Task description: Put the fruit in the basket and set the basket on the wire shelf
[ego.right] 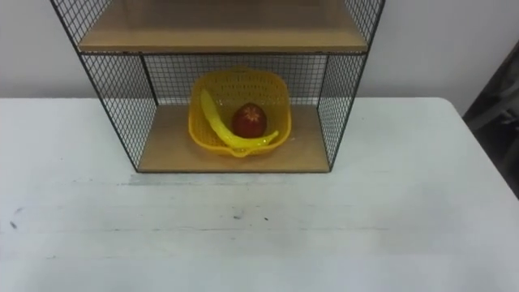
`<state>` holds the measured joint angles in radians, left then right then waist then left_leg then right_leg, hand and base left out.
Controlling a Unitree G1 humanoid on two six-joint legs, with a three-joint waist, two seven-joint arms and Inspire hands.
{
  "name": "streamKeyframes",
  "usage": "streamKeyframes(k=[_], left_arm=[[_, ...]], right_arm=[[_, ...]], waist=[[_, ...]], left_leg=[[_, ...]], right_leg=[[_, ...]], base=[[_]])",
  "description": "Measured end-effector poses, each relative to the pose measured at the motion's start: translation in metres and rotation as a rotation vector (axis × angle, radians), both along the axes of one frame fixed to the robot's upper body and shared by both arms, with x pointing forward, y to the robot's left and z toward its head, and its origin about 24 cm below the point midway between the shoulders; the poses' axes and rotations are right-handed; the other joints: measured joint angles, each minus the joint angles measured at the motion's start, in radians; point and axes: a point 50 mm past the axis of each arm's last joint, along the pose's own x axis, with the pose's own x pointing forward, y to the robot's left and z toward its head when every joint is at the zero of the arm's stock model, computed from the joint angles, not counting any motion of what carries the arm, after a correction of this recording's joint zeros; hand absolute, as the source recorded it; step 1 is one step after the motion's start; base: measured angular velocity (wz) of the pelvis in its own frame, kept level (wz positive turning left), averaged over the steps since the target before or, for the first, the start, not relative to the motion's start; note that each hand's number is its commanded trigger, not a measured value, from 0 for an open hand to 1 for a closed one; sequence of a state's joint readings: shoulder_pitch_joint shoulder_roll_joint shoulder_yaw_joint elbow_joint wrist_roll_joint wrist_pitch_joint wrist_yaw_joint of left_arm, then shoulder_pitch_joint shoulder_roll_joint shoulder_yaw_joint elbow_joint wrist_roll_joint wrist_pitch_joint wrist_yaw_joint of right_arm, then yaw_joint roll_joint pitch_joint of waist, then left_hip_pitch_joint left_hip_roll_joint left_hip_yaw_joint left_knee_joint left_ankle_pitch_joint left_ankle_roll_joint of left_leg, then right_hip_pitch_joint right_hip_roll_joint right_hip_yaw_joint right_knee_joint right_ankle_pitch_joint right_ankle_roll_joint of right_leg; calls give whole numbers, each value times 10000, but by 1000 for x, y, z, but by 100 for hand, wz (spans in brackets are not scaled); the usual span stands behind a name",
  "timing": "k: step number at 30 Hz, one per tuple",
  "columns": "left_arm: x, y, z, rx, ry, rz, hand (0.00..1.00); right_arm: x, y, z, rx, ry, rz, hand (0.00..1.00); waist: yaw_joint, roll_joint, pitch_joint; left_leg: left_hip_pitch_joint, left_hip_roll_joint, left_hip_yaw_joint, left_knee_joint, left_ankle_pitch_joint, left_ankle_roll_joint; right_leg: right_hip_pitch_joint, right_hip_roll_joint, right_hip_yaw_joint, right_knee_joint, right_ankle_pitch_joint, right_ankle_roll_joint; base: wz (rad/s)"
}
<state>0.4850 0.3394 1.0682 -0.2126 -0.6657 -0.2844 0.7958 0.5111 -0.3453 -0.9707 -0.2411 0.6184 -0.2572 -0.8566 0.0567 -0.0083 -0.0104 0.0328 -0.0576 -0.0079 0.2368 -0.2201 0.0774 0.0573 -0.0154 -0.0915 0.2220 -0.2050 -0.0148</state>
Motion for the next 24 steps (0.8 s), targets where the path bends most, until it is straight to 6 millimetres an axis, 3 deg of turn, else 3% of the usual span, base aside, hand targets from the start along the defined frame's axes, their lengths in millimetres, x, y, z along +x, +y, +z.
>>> streamKeyframes(k=[6,9,10,15,17,21,24], left_arm=[[-32,20,-69,-3780,-614,1573,0],[-38,15,-119,-5897,90,1939,0],[-39,13,-127,-6227,308,1937,0],[-59,-6,-185,-8729,1061,2342,0],[-73,-26,-212,-9779,1538,2566,0],[-76,-47,-240,-10981,1805,2267,0],[-74,-61,-257,-11643,2503,1508,0]], right_arm=[[-34,-24,-54,3130,-391,-2000,0],[-55,-21,-104,5228,-10,-2952,0],[-58,-20,-113,5598,87,-3103,0],[-93,5,-178,8546,517,-4427,0],[-103,22,-203,9571,1172,-4676,0],[-106,45,-232,10821,1988,-4580,0],[-97,57,-252,11586,2979,-4044,0]], waist=[[-82,18,-22],[-70,4,-12],[-77,15,-19],[-115,132,-11],[-224,203,0],[-331,209,4],[-524,208,5]], left_leg=[[-300,-84,-95,27,34,59],[-354,-89,-134,13,49,79],[-344,-91,-151,11,49,79],[-205,-92,-258,-12,26,58],[-108,-87,-223,-31,-7,3],[-71,-84,-196,16,4,-29],[-18,-82,-186,4,26,-52]], right_leg=[[-227,-26,-140,33,-3,43],[-223,-28,-176,157,9,52],[-210,-29,-189,163,9,52],[-47,-16,-158,141,7,51],[-6,-66,-105,146,-4,43],[-35,-46,2,141,-96,47],[21,-37,35,147,-102,37]], base=[[8],[5],[8],[2],[-4],[-1],[0]])
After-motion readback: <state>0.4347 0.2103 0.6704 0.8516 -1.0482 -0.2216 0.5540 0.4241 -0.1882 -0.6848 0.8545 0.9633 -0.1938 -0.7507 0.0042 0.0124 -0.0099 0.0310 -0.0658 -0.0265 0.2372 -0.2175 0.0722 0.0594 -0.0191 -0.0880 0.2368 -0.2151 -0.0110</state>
